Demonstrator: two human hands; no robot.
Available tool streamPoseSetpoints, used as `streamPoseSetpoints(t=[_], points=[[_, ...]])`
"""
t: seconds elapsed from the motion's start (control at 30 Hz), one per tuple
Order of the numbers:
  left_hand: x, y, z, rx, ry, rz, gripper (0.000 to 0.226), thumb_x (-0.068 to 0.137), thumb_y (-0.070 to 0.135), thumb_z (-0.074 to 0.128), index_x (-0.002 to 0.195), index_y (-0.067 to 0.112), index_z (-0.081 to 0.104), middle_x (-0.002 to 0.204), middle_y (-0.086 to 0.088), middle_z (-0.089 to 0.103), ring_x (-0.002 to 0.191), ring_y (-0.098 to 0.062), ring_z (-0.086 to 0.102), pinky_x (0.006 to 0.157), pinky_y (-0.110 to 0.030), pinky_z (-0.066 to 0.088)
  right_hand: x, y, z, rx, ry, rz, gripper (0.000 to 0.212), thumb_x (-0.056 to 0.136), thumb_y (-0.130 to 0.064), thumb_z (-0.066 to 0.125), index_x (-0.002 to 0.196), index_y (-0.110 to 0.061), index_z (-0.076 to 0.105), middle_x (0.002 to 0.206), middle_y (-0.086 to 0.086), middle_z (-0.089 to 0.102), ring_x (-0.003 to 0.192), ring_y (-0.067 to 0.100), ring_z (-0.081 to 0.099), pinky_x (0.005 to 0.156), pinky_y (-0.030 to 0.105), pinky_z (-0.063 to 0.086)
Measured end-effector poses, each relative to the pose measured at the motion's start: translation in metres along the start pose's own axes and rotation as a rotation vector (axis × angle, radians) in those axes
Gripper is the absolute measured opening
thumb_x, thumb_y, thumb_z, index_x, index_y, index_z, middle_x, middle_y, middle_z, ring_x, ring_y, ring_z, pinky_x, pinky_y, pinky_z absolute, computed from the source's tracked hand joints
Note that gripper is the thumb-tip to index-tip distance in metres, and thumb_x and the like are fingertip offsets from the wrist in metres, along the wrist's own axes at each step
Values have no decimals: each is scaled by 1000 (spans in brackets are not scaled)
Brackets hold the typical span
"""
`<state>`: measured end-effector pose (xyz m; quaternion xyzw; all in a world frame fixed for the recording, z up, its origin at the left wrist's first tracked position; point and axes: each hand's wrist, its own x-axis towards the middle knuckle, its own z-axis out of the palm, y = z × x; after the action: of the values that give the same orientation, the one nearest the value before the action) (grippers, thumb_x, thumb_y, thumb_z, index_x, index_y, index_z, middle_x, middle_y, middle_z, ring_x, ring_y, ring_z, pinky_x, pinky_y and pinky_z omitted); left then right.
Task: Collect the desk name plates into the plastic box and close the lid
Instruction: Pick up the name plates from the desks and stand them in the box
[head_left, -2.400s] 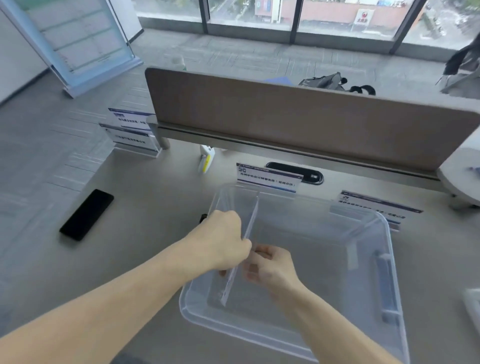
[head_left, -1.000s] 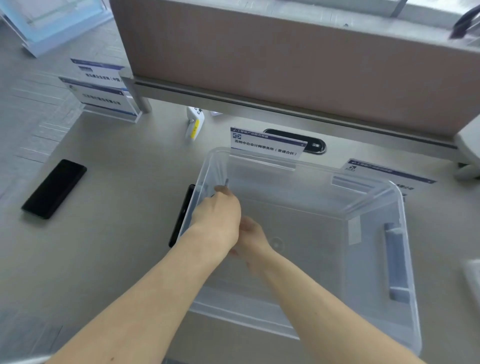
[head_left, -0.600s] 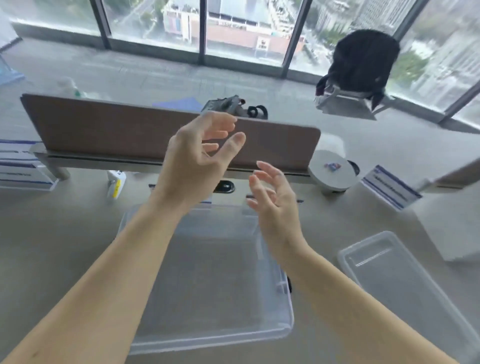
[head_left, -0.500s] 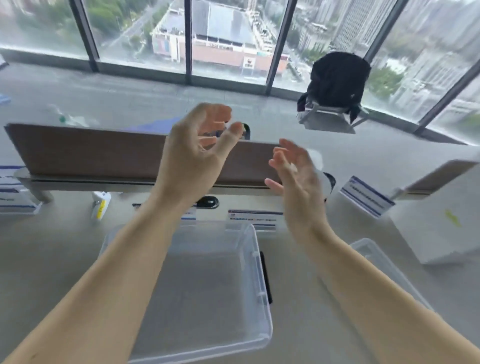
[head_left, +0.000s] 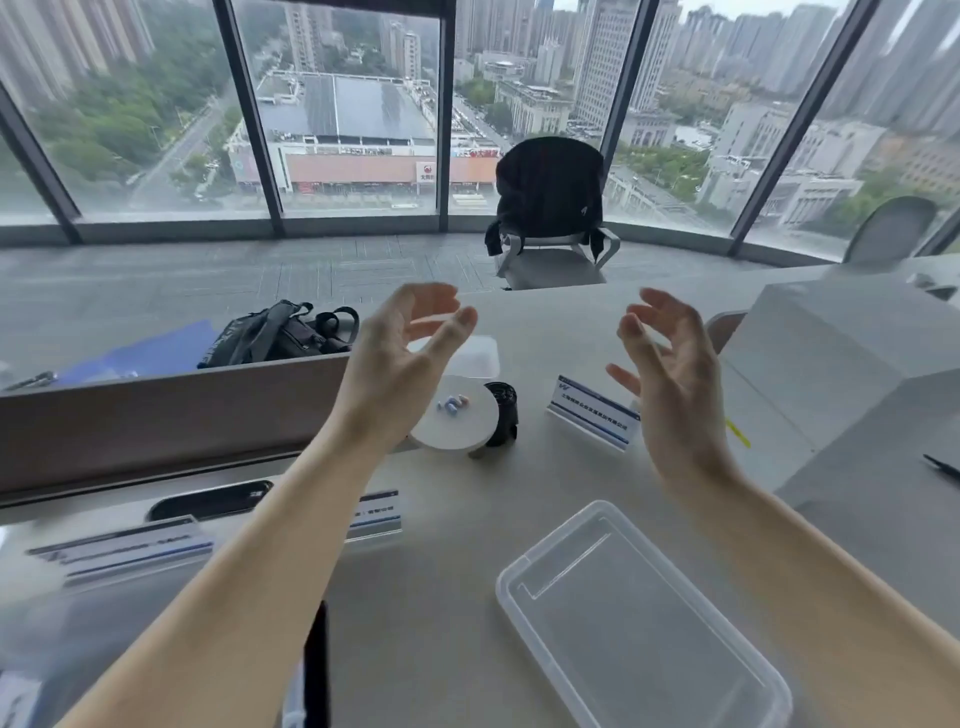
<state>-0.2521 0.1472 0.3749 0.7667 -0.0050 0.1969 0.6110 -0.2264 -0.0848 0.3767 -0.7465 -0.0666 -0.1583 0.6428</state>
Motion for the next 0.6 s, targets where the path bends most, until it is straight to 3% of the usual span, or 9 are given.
streamPoseSetpoints(t=[0.07, 0.2, 0.3, 0.47, 0.6], points=[[19, -26, 51, -37, -32, -86, 27, 94, 38, 70, 120, 29, 67, 119, 11, 73, 115, -7, 69, 92, -42, 62, 31, 39, -28, -26, 24, 41, 53, 86, -57, 62, 133, -32, 55, 130, -10, 62, 122, 11, 63, 100, 49, 58], [54, -86, 137, -87, -14, -232, 25, 96, 31, 70, 120, 26, 67, 119, 5, 73, 113, -13, 70, 96, -35, 57, 85, 123, -65, -38, 52, 113, 56, 81, -60, 64, 130, -32, 57, 128, -9, 63, 118, 10, 64, 103, 53, 54], [76, -139, 190, -159, 32, -336, 33, 92, 31, 71, 122, 21, 67, 118, 4, 72, 114, -11, 67, 104, -43, 55, 112, 188, -77, -42, 48, 175, 57, 81, -57, 66, 130, -30, 58, 126, -9, 63, 119, 13, 65, 102, 54, 55], [104, -221, 255, -228, 10, -481, 30, 100, 26, 65, 129, 18, 62, 116, 7, 66, 115, -10, 63, 107, -41, 51, 136, 297, -82, -37, 57, 290, 38, 94, -29, 72, 130, -26, 57, 125, -6, 61, 116, 15, 66, 103, 51, 55], [118, -276, 285, -228, -13, -540, 26, 101, 26, 63, 126, 19, 62, 120, 4, 64, 121, -14, 62, 106, -41, 51, 152, 372, -85, -147, 60, 375, 47, 94, -19, 73, 136, -20, 52, 133, -4, 54, 108, 20, 69, 102, 48, 56]])
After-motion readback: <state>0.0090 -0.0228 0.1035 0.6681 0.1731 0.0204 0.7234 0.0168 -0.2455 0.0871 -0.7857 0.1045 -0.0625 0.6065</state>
